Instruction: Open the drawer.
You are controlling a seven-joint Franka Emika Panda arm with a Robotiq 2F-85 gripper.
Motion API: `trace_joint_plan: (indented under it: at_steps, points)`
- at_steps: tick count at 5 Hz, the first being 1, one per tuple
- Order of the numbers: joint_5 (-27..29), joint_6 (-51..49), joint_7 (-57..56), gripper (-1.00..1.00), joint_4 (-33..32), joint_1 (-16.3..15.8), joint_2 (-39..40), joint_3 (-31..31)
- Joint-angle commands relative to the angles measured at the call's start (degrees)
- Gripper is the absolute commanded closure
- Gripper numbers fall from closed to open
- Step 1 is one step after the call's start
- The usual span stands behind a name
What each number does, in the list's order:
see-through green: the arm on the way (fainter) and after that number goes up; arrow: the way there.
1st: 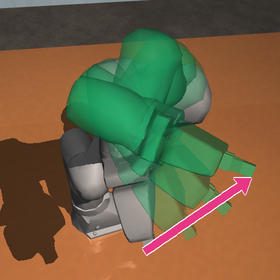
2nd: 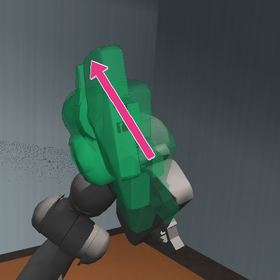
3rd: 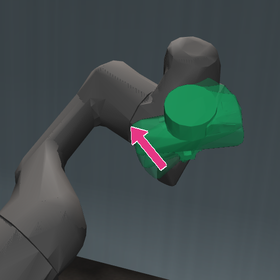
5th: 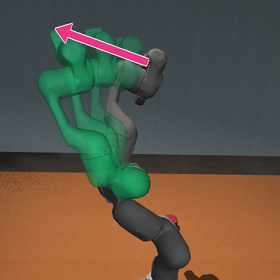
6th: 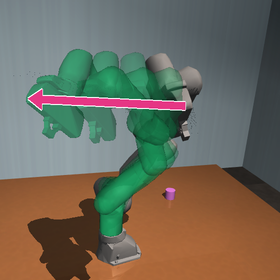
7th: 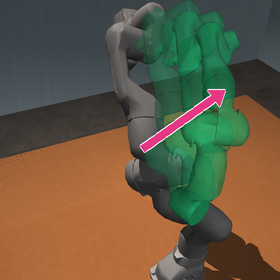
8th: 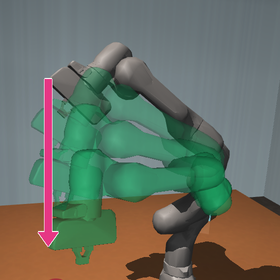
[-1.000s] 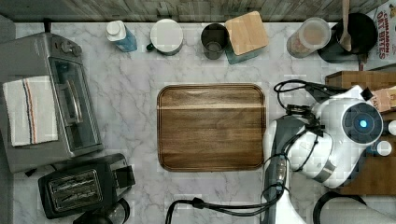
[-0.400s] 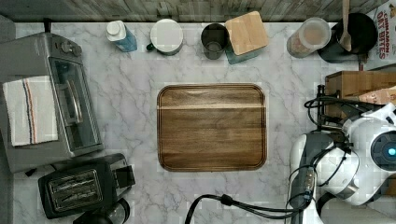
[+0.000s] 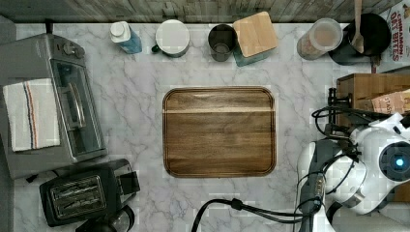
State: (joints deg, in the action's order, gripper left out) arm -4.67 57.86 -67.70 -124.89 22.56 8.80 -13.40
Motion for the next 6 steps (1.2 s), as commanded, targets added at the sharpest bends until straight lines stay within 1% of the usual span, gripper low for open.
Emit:
trace_joint_plan:
  at_steps: [1, 2, 3, 5, 6]
  points:
    - [-0.4, -0.9, 2.0, -1.0, -5.4, -1.8, -0.7, 1.7]
    - [-1.5, 5.0, 2.0, -1.0, -6.5, -1.4, 1.6, 1.0]
    - [-1.2, 12.8, -0.4, -1.0, -7.4, -0.4, 3.7, 0.3]
    - [-1.1, 15.6, 1.9, -1.0, -6.2, -1.6, 9.2, -0.3]
    - [-2.5, 17.2, 3.3, -1.0, -6.7, -2.8, 10.5, -1.5]
